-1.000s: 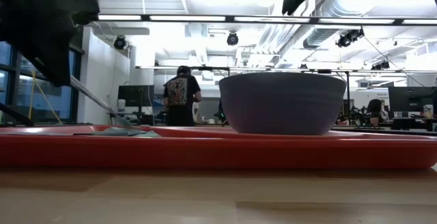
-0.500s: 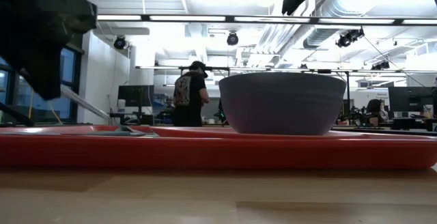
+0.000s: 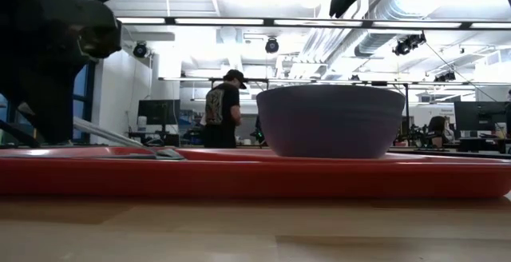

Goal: Set up tray
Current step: Put the white blue fork on top of the blue napkin to the left of the black knife, then put the light green spoon on top of the blue napkin to the left of the light blue fork

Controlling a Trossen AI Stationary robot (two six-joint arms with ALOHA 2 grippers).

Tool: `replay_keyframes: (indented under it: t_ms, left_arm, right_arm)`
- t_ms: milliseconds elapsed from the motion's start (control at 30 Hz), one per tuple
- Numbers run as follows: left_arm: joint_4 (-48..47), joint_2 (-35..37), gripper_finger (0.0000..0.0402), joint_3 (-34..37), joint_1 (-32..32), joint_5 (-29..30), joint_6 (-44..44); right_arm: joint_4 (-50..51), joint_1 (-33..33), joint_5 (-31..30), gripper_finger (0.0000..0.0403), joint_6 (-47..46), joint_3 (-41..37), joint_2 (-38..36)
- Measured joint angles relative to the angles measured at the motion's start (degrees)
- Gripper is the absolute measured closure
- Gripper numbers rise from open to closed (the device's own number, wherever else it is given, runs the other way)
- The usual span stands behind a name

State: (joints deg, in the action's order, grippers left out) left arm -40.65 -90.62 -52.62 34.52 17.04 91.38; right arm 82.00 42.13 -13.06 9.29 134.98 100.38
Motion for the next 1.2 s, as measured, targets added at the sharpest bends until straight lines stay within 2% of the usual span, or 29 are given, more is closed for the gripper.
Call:
replay_keyframes:
  t_ms: [67,300,467,600,733,800,900,1067,1200]
  left_arm:
    - [0.26,-0.17,0.0324,0.02,0.01,-0.15,-0.12]
    - [1.88,-0.12,0.0221,0.02,0.04,-2.75,-3.23]
    - [2.32,-0.12,0.0193,0.02,0.02,-2.72,-4.35]
    - [2.28,0.23,0.0192,0.02,0.02,-0.13,-4.34]
    - [1.06,3.17,0.0203,0.02,-0.02,7.75,-4.86]
    - [-0.90,5.06,0.0210,0.02,-0.43,11.37,-6.01]
    - [-6.26,8.46,0.0222,0.02,-1.72,13.36,-7.50]
    - [-21.92,14.14,0.0244,0.02,-5.40,13.04,-8.44]
    - [-34.91,17.81,0.0266,0.02,-9.91,6.65,-5.11]
  right_arm:
    - [0.00,0.00,0.00,0.0249,0.10,0.00,0.00]
    - [0.02,0.00,0.00,0.0249,0.34,0.00,0.00]
    - [0.02,0.00,0.00,0.0249,0.86,0.00,0.00]
    - [0.03,0.00,0.00,0.0249,0.88,0.00,0.00]
    - [0.04,0.00,0.00,0.0249,1.13,0.00,0.00]
    - [0.04,0.00,0.00,0.0249,1.21,0.00,0.00]
    - [0.06,0.00,0.11,0.0249,1.21,0.00,0.00]
    - [0.07,0.00,2.73,0.0249,1.12,0.00,0.00]
    - [0.07,-0.28,3.17,0.0249,1.08,0.00,0.00]
